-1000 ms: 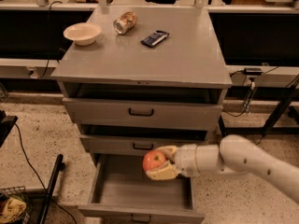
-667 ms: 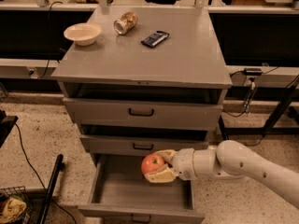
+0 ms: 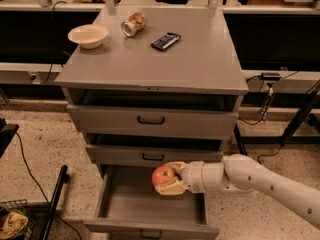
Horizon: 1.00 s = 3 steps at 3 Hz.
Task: Place apple into bottom drawer
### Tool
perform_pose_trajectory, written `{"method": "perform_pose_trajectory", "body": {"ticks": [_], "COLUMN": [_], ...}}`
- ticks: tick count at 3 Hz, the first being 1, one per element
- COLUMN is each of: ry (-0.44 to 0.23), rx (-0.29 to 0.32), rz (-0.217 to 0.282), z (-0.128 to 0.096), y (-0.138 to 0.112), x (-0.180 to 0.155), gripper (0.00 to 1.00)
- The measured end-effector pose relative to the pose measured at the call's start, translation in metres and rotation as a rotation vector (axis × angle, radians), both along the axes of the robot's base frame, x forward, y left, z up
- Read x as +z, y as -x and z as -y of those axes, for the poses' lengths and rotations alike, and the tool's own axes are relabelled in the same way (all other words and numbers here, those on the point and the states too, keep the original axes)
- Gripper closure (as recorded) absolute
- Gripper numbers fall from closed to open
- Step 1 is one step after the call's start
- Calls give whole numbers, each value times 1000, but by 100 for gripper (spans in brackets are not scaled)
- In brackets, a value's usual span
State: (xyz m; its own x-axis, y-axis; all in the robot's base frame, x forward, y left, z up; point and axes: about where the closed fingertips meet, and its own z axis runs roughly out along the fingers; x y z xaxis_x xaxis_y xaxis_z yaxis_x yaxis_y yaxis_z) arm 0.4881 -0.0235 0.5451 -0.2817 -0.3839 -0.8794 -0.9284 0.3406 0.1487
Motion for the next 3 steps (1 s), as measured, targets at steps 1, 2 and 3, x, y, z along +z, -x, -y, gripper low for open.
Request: {"method": "perform_pose_trajectory", "body": {"ticks": [1,2,3], "ry": [76,76,179], "rx": [29,29,15], "rz": [32,32,16], "z": [6,6,12], "y": [-18,-18,-25], "x": [-74,-74,-105], "gripper": [100,100,100]}}
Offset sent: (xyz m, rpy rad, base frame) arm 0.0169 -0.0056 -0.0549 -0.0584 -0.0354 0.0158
